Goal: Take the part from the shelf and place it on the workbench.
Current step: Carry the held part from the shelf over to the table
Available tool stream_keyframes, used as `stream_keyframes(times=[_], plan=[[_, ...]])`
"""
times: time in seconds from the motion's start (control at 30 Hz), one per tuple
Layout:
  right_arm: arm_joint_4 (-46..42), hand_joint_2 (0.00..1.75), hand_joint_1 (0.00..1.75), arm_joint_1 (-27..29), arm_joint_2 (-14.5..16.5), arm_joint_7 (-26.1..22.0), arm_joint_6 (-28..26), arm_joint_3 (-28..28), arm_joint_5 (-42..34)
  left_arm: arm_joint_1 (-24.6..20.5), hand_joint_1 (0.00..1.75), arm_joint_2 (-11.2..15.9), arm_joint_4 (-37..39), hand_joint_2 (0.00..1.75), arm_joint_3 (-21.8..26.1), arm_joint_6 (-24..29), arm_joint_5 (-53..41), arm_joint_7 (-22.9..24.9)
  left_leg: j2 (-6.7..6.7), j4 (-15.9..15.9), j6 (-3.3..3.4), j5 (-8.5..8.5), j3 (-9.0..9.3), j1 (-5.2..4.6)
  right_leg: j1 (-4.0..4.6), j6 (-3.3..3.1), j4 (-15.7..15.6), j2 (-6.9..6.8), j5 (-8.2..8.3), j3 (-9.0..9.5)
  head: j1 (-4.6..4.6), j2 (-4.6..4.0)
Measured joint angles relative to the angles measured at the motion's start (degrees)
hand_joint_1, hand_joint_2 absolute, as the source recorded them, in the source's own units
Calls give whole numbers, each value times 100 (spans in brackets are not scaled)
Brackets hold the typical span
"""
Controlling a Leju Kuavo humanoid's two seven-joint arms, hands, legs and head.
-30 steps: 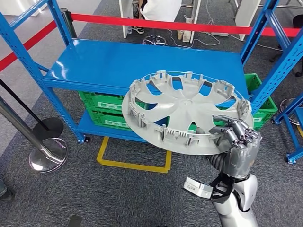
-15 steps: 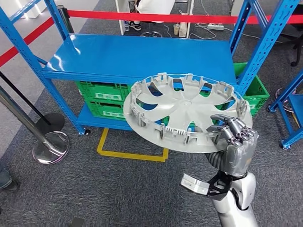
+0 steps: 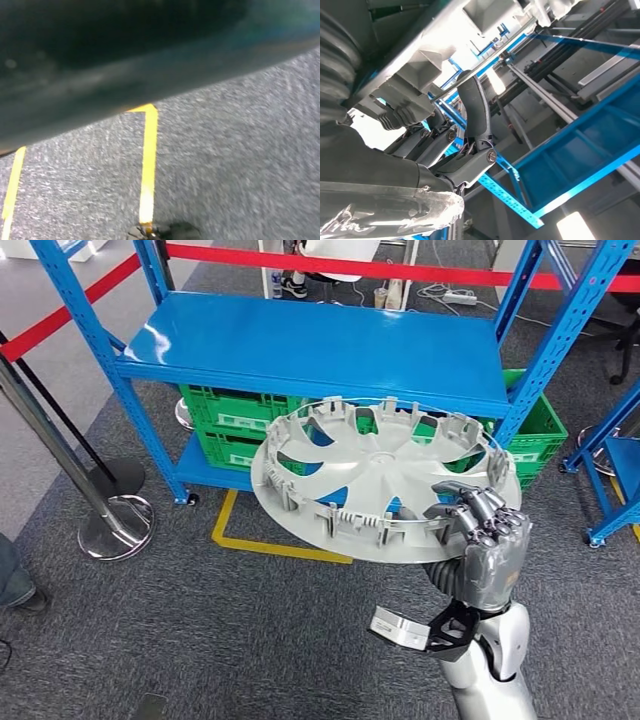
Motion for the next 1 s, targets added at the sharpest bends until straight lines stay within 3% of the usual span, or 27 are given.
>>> stream_keyframes(times=[0.03,0.07,0.1,0.13,0.2,0.27,0.3,0.37,0.4,0.47,0.53,0.57,0.6,0.63,0.67,0.73,0.8,0.87,0.9,0.93,1.0], plan=[[14,175,175,-2,0,-1,0,1,1,0,0,8,0,0,1,0,0,0,1,5,10,69,-92,-15,1,6,371,2,-188,-72,2,0],[30,175,175,-3,0,-3,0,1,1,1,0,10,0,0,2,-1,0,0,1,10,14,138,-186,-30,3,6,629,2,-232,-86,1,0],[49,175,175,-4,0,-5,0,1,1,2,0,12,0,0,2,-1,0,0,1,15,14,205,-280,-42,7,-3,715,2,-146,-17,2,0],[65,175,175,-5,0,-7,0,1,2,3,0,12,0,0,2,-1,0,-1,1,20,9,270,-368,-50,14,-20,596,2,21,149,2,0],[86,175,175,-19,2,-10,0,1,9,4,0,11,0,0,2,-1,0,-2,-1,38,-13,385,-514,-63,43,-75,-146,0,253,744,4,0],[95,175,175,-52,15,-7,0,3,20,4,0,11,0,0,2,-14,3,-2,4,60,-57,496,-603,-69,76,-114,-960,2,183,1293,-3,0],[103,175,175,-68,22,-5,0,5,24,2,0,14,0,0,2,-23,4,-2,7,60,-86,554,-630,-65,92,-122,-1172,4,133,1421,1,0],[127,175,175,-92,35,1,0,6,31,-3,0,27,0,0,2,-37,7,-1,3,55,-150,625,-666,-43,99,-164,-1241,-1,200,1361,8,0],[141,175,175,-111,45,5,0,7,37,-2,0,35,0,0,2,-43,7,-1,-4,103,-187,540,-701,-34,90,-209,-1255,-11,257,1319,9,0],[172,175,175,-157,76,20,0,7,47,0,0,46,0,0,1,-61,7,1,-14,516,-265,52,-845,-2,66,-302,-1274,-29,393,1212,-9,0],[200,175,175,-189,102,28,0,6,50,-1,0,49,0,0,0,-72,7,2,-16,1274,-332,-472,-1025,45,66,-326,-1260,-30,520,1058,-21,0],[215,175,175,-198,108,30,0,6,51,-2,0,53,0,0,0,-73,7,2,-16,1579,-360,-556,-1060,71,64,-316,-1246,-30,576,977,-21,0],[233,175,175,-204,111,31,0,5,51,-2,0,57,0,0,1,-73,8,2,-15,1723,-388,-501,-1017,101,58,-298,-1227,-31,625,891,-22,0],[249,175,175,-207,114,33,0,4,52,-3,0,60,0,0,1,-73,10,2,-15,1675,-414,-358,-891,132,49,-274,-1201,-31,666,812,-21,0],[262,175,175,-209,116,35,0,4,55,-4,0,62,0,0,1,-73,11,2,-14,1421,-442,-193,-666,166,36,-246,-1166,-30,699,736,-21,0],[274,175,175,-220,122,39,0,2,64,-12,0,58,0,0,1,-73,14,2,-41,678,-478,-99,-141,196,27,-180,-1078,-27,746,599,-20,0],[282,175,175,-239,129,43,0,-1,73,-17,0,55,1,0,1,-72,15,2,-79,231,-446,-193,114,172,23,-104,-1007,-25,805,503,-15,0],[297,175,175,-247,131,43,0,-2,76,-16,0,58,2,0,1,-71,15,3,-82,172,-353,-189,83,147,-2,-24,-977,-21,848,441,-10,0],[306,175,175,-247,131,43,0,-3,76,-19,0,60,1,0,0,-70,15,4,-70,162,-298,-161,50,138,-17,2,-928,-17,784,388,-4,0],[313,175,175,-248,131,43,0,-3,77,-21,0,62,1,0,0,-71,15,5,-57,153,-230,-121,6,131,-24,20,-787,-13,630,314,7,0],[323,175,175,-249,131,43,0,-2,76,-28,0,72,0,0,1,-70,16,7,-39,145,-106,-28,-106,96,-21,27,-152,-4,123,85,33,0]])
